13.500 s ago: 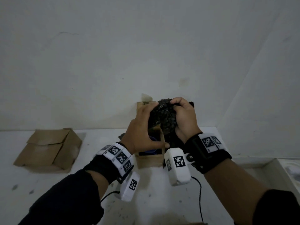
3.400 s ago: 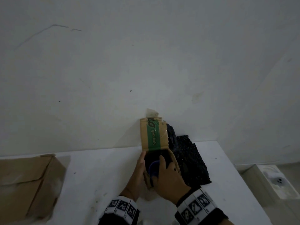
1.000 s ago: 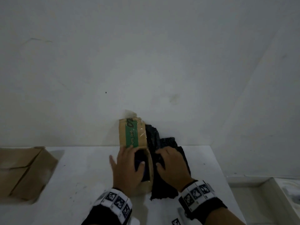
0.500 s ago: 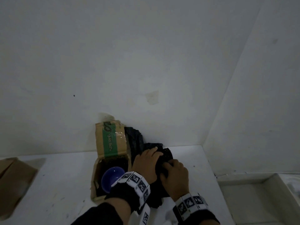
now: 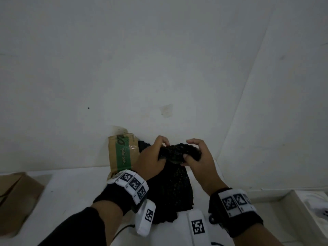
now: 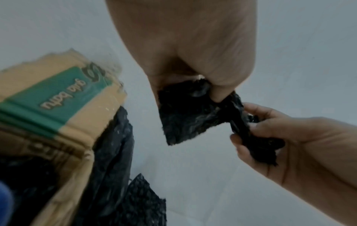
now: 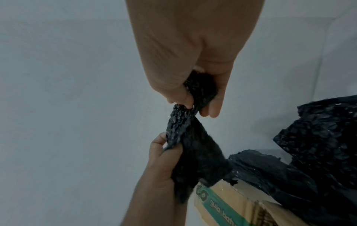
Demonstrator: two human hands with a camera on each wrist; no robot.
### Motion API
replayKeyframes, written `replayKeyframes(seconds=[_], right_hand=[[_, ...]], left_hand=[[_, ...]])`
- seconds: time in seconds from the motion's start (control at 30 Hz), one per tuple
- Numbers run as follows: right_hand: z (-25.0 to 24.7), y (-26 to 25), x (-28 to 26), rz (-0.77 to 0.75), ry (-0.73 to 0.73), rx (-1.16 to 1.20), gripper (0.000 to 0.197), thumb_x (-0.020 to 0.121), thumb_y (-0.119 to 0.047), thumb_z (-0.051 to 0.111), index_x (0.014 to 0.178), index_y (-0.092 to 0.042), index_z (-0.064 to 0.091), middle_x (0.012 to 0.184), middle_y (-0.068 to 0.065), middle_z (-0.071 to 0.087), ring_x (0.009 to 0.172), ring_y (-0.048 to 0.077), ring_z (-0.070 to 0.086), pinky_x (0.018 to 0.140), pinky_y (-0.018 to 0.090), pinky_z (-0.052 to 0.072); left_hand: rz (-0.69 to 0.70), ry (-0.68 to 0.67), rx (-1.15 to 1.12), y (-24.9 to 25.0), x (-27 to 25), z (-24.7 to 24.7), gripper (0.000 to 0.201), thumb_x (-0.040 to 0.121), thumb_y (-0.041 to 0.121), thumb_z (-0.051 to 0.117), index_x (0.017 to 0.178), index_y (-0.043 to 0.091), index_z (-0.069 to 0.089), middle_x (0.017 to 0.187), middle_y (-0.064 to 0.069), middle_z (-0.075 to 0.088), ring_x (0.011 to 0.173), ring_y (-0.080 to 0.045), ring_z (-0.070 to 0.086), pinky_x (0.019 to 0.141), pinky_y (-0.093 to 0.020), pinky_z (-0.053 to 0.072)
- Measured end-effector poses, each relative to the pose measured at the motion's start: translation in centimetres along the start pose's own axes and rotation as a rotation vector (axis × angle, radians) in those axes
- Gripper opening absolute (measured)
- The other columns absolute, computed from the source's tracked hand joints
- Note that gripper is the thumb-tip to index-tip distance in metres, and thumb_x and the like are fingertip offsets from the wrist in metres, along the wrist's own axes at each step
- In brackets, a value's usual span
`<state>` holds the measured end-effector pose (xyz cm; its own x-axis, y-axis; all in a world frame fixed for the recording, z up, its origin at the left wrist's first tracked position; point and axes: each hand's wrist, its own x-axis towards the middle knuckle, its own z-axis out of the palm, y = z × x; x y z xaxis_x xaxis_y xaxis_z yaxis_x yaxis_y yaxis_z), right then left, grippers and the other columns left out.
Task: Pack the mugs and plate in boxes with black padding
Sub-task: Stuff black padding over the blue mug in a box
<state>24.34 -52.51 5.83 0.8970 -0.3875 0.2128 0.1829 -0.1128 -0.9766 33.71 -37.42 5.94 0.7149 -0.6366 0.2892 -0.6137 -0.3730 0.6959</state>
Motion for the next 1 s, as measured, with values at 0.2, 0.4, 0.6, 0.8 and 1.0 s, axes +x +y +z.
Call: replayKeyframes(seconds=[0.2,0.4,0.6,0.8,1.0], right_hand=[[3.8,-1.1,0.0,-0.129,-0.064,-0.164,0.035,0.084,0.013,0.053,0.079,-0.019,0.066,0.091,0.008,0.059,0.06,0.007,0.06,0.054,0.023,0.053],[9.8,0.9,-0.1,-0.365,-0.113,-0.764,0.029,0.075,0.004,0.06,0.082,-0.02,0.076,0.083,-0.002,0.063,0.082,0.021,0.054,0.069,0.03,0.047],[15.3,3.7,-1.6,-0.2,-0.355,-0.905,0.033,0.087,-0.006,0.047,0.117,-0.003,0.062,0.125,0.011,0.049,0.11,0.029,0.049,0.09,0.034,0.045],[18.1,5.2,-3.0,-0.168,-0.416,-0.919,0.043,0.089,-0.033,0.042,0.112,-0.002,0.06,0.122,0.015,0.048,0.115,0.026,0.042,0.103,0.04,0.039],[18.0,7.2,-3.3,-0.044,-0.574,-0.755,0.042,0.089,-0.035,0.061,0.123,-0.013,0.052,0.127,0.001,0.047,0.117,0.016,0.048,0.1,0.028,0.039]], left_hand=[[-0.025,-0.101,-0.161,-1.0,-3.2,-5.4,0.047,0.07,0.022,0.062,0.105,0.029,0.03,0.099,-0.006,0.048,0.083,-0.024,0.057,0.065,-0.037,0.049],[-0.095,0.001,0.023,-5.9,-8.2,-8.8,0.042,0.067,-0.001,0.054,0.081,0.037,0.045,0.091,0.009,0.047,0.085,0.007,0.047,0.069,-0.017,0.038],[-0.34,0.126,0.221,-8.2,-12.6,-8.1,0.025,0.076,0.007,0.065,0.095,0.023,0.067,0.1,0.0,0.061,0.094,-0.018,0.059,0.076,-0.023,0.044],[-0.306,0.126,0.216,-9.6,-14.4,-6.6,0.03,0.071,0.048,0.051,0.081,0.031,0.072,0.077,0.008,0.071,0.072,-0.011,0.063,0.061,-0.026,0.05],[-0.347,0.255,-0.132,-10.6,-15.0,-6.0,0.018,0.073,0.044,0.042,0.068,0.027,0.045,0.085,0.0,0.055,0.084,-0.015,0.049,0.073,-0.028,0.039]])
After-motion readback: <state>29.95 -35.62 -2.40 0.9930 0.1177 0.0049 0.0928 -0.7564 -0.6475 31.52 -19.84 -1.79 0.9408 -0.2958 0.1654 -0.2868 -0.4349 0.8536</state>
